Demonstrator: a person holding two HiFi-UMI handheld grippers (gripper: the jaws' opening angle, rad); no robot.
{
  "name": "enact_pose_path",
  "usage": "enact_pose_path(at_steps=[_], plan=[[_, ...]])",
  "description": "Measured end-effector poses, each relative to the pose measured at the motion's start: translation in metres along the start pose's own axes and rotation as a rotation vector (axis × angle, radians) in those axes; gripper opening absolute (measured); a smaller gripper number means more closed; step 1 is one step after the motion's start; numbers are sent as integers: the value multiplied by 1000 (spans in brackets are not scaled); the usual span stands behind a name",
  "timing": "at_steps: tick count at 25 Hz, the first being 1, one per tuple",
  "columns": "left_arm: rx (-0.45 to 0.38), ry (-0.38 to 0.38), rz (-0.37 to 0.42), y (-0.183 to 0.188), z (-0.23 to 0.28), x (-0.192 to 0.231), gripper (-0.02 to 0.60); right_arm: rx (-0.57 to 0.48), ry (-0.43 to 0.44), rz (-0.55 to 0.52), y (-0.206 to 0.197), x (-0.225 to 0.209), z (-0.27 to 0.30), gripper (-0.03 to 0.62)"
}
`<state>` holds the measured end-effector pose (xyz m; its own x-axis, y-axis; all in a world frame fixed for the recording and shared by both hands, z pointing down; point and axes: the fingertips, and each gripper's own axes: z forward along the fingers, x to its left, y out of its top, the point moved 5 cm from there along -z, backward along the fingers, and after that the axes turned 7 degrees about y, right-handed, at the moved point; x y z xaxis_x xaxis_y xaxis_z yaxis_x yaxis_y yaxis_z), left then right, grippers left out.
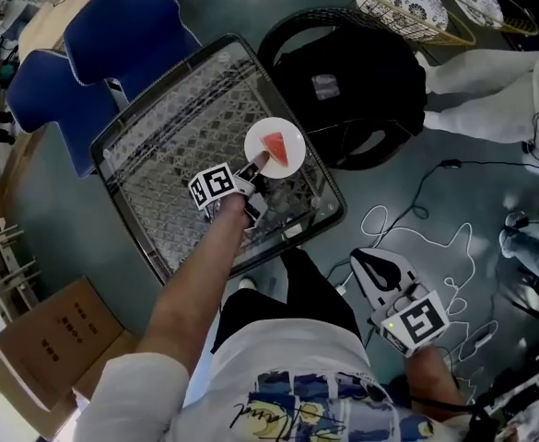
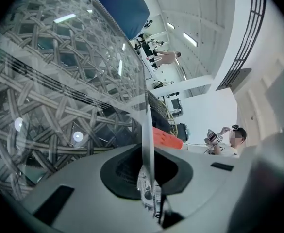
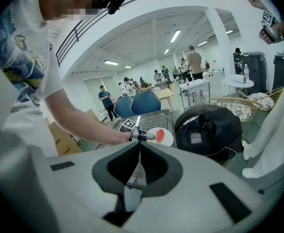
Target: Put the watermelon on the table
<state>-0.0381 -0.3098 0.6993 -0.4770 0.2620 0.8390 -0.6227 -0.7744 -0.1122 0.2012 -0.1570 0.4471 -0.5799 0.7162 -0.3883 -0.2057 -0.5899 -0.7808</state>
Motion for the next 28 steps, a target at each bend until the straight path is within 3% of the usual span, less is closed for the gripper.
enact_pose_path(at_steps=[11,22,28], plan=[[57,225,198,6,5,1,58,-8,18,9,6,0,6,14],[75,504,438,16,3,-11,142,-18,29,16,10,-1,11,14],[64,569,481,15,3,-8,167,-19,21,29,7,-2,11,14]])
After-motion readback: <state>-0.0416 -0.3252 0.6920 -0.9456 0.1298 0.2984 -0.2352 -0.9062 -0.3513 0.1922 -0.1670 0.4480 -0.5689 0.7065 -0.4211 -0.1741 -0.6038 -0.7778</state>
